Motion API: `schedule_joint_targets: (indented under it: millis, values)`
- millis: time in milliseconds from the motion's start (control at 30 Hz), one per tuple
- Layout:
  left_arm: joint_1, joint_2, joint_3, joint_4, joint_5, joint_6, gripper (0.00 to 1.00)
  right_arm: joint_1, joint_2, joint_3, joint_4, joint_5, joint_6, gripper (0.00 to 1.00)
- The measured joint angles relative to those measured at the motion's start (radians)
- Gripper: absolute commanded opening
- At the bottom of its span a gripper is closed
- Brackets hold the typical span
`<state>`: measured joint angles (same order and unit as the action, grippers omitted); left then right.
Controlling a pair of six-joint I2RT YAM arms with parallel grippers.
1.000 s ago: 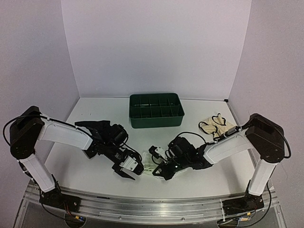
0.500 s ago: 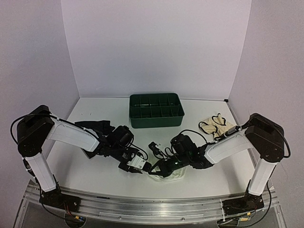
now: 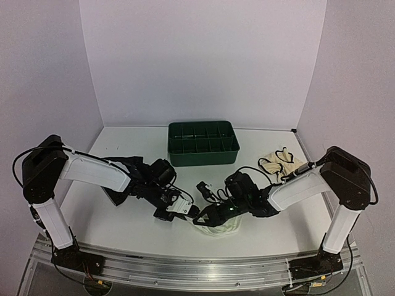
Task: Roll the underwear
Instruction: Fold the underwear at the center of the board.
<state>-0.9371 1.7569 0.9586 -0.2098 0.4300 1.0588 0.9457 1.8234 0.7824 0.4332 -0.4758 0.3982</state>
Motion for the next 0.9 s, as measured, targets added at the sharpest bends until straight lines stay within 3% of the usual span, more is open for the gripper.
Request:
schedule_joint_targets:
  millis: [300, 367, 467, 533, 900]
  values:
    - [0.000, 0.000, 0.055, -0.126, 0.056, -0.063, 0.00, -0.088, -0.128, -0.042, -0.002, 0.019, 0.091, 0.41]
    - [0.000, 0.000, 0.055, -0.143, 0.058, -0.066, 0.00, -0.086, -0.121, -0.042, -0.006, 0.009, 0.103, 0.34]
    - [0.000, 0.001, 0.056, -0.162, 0.061, -0.070, 0.00, -0.084, -0.101, -0.034, -0.010, 0.009, 0.124, 0.09]
    - [0.000, 0.014, 0.074, -0.186, 0.067, -0.080, 0.00, -0.082, -0.070, -0.011, -0.034, 0.031, 0.134, 0.02]
    - [0.037, 0.117, 0.250, -0.335, 0.153, -0.250, 0.00, -0.083, 0.104, 0.067, -0.130, 0.075, 0.218, 0.00]
